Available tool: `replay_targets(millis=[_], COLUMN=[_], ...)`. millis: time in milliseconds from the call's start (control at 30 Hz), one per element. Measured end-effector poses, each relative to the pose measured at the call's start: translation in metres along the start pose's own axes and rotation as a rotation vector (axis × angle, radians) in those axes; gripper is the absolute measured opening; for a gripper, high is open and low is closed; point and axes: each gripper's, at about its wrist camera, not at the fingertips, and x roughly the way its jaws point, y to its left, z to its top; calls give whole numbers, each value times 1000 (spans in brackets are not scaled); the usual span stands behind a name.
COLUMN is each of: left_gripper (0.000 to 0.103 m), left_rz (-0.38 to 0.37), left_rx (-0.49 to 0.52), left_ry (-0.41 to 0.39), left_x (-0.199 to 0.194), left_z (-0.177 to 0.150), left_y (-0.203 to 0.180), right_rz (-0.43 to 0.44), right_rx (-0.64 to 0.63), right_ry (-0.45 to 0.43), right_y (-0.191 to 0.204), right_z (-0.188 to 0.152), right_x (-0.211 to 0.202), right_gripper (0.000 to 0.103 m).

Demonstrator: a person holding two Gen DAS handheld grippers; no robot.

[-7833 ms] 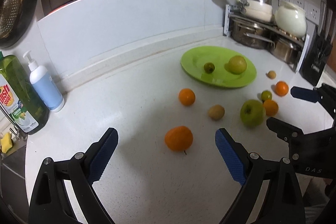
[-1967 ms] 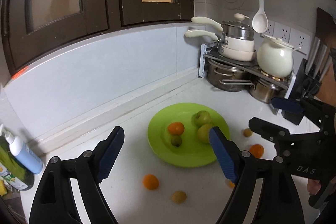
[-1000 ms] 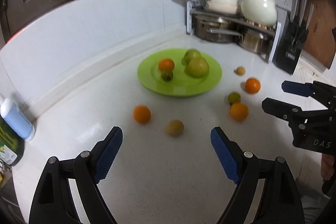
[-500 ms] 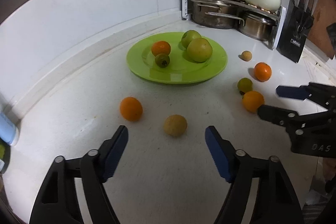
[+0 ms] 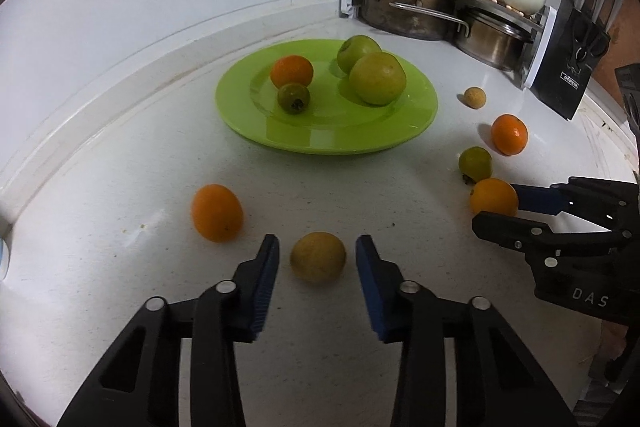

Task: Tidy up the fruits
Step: 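Grasp the tan round fruit with the left tool while the right tool grasps an orange, then carry the tan fruit and the orange over the lime-green plate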

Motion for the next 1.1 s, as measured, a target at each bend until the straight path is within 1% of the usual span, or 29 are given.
replay_targets(millis=[67,100,133,300,533,833,1100], left_gripper=[34,32,30,30,30,30,30], left_rz=[-4,-4,-2,-4,-4,0,14], left_rx=[4,6,9,0,-10,-27,-22], left_ry=[5,7,9,12,-5,-53,-126], left_x=[2,2,3,3,-6,-32,-63], left_z=[0,0,0,0,0,0,8], left_y=[-2,-3,-4,-5,-6,-8,-12], right_rz=[4,4,7,4,-1,7,8], right_rx=[2,1,0,0,-13,-35,-65], right_ry=[-3,-4,-5,-10,-33,-81,-146], right_y=[-1,-1,-2,-2,0,4,8], right_z=[0,0,1,-1,-2,1,10], right_x=[1,1,1,-1,-12,-36,-61], right_gripper=[40,37,36,35,35,35,35])
